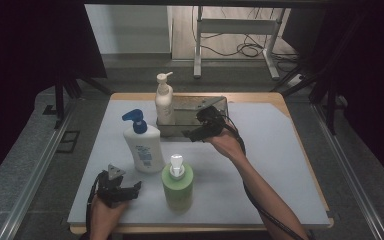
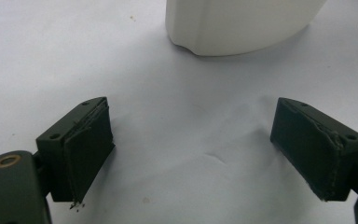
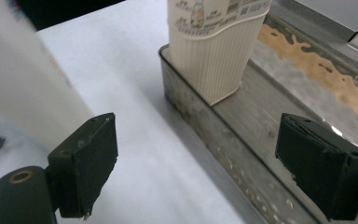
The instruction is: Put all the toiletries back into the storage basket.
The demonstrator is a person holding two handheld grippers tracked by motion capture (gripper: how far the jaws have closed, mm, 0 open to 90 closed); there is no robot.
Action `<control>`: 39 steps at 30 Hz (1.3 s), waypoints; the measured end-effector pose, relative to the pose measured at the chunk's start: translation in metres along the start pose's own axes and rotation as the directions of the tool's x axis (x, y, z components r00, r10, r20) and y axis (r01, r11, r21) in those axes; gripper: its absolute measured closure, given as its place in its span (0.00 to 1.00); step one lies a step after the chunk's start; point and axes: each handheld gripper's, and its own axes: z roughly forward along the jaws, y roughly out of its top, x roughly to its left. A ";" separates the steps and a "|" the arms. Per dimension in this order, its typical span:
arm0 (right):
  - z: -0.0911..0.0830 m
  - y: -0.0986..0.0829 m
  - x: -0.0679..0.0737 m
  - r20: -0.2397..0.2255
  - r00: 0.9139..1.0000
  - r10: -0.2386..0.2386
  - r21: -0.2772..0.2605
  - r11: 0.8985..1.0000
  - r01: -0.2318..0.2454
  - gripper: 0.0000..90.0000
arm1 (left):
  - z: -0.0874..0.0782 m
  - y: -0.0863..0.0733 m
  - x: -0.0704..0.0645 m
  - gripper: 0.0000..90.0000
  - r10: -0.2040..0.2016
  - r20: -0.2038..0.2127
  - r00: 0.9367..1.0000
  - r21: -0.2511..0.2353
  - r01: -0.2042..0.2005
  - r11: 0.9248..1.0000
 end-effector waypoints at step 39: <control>-0.055 -0.080 0.028 -0.110 0.993 -0.038 0.018 0.999 0.040 0.00 | 0.000 0.000 0.000 0.14 0.000 -0.001 1.000 -0.001 0.000 1.000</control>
